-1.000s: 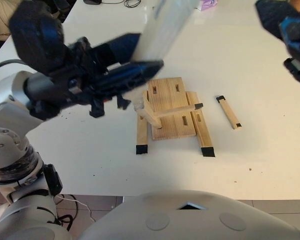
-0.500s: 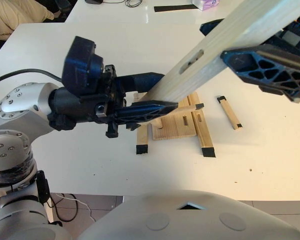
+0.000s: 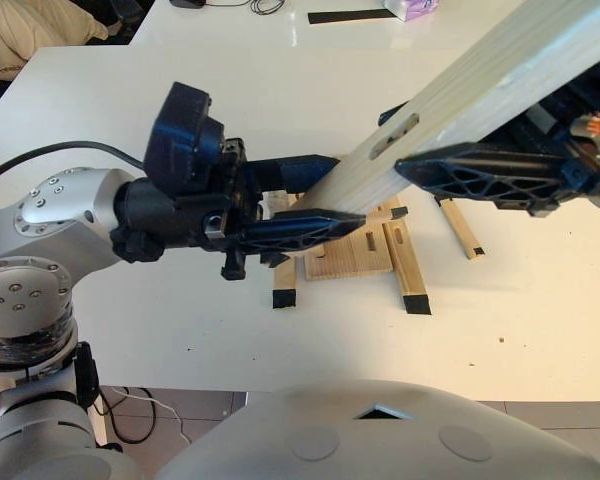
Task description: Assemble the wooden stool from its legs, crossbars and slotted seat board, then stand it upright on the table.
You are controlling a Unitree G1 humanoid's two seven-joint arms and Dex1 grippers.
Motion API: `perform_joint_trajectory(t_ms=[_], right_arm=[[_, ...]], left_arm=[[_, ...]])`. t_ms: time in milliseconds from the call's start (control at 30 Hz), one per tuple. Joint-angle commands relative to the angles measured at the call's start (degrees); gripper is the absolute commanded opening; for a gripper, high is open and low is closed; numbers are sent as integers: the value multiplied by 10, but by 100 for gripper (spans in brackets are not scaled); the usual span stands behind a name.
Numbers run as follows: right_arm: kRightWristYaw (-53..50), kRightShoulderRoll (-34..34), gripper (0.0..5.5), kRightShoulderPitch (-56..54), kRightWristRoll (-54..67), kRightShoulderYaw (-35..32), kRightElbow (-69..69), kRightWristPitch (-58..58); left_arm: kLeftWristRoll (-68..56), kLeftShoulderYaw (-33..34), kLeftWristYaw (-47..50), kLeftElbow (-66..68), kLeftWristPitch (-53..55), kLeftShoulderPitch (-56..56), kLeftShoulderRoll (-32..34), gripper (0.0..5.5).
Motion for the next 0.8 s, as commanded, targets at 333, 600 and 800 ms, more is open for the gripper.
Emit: perform_joint_trajectory(t_ms=[333, 600, 800], right_arm=[[-2, 0, 206, -4, 12, -27, 2, -13], [-22, -2, 204, -39, -4, -44, 38, -23], [15, -22, 204, -52, -148, -58, 83, -49]], left_arm=[[11, -16, 23, 17, -3, -8, 21, 266], [-110, 29, 118, 111, -49, -100, 4, 321], [-120, 75, 204, 224, -82, -162, 6, 321]])
